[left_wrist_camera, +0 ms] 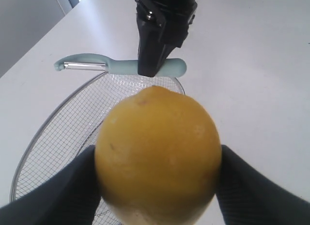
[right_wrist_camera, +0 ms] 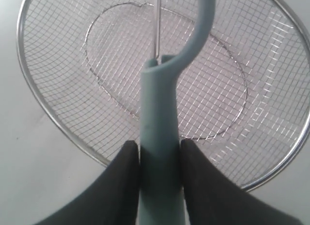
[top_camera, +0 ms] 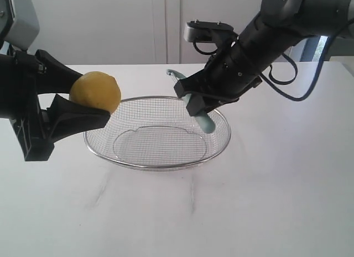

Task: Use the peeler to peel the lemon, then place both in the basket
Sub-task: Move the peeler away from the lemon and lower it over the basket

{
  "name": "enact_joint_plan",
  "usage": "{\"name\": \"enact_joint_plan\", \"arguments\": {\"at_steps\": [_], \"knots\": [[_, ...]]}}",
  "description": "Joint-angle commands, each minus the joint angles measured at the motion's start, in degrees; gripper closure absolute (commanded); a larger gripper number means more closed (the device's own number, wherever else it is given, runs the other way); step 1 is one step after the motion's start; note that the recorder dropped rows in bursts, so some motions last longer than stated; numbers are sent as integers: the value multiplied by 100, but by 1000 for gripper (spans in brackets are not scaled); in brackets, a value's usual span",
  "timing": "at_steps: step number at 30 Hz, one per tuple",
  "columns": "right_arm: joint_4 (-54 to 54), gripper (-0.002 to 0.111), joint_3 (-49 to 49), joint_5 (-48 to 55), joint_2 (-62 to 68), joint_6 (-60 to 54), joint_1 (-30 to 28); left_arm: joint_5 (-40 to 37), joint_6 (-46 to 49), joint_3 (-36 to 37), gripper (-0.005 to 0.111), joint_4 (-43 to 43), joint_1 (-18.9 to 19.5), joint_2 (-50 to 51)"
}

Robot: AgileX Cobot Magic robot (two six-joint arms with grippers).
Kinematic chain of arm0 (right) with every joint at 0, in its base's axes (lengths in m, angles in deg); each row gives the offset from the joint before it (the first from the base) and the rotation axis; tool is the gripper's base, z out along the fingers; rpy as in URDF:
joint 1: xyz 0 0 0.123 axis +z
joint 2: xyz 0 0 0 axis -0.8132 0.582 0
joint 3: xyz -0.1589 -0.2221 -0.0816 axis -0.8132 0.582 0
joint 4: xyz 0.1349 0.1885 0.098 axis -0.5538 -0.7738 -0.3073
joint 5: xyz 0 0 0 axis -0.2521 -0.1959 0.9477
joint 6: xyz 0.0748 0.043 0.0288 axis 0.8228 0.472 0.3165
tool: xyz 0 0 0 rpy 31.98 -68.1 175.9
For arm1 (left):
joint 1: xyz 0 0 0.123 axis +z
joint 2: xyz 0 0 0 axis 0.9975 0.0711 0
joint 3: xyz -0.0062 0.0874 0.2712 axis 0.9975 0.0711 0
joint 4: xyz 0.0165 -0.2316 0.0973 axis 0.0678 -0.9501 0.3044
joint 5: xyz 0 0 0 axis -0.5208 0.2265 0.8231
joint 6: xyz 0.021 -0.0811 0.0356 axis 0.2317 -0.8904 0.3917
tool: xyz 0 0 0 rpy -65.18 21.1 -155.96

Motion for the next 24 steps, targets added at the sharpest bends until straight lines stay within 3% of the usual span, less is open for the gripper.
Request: {"name": "enact_joint_plan", "arguments": {"at_steps": [1, 10, 24], "knots": [[-12, 108, -386, 54, 411, 40, -129, -40, -29, 7, 107, -194, 22, -30], [-42, 108, -961, 191, 1219, 159, -129, -17, -29, 7, 107, -194, 22, -30], [-132, 108, -1089, 208, 1829, 265, -129, 17, -29, 7, 107, -194, 22, -30]]}}
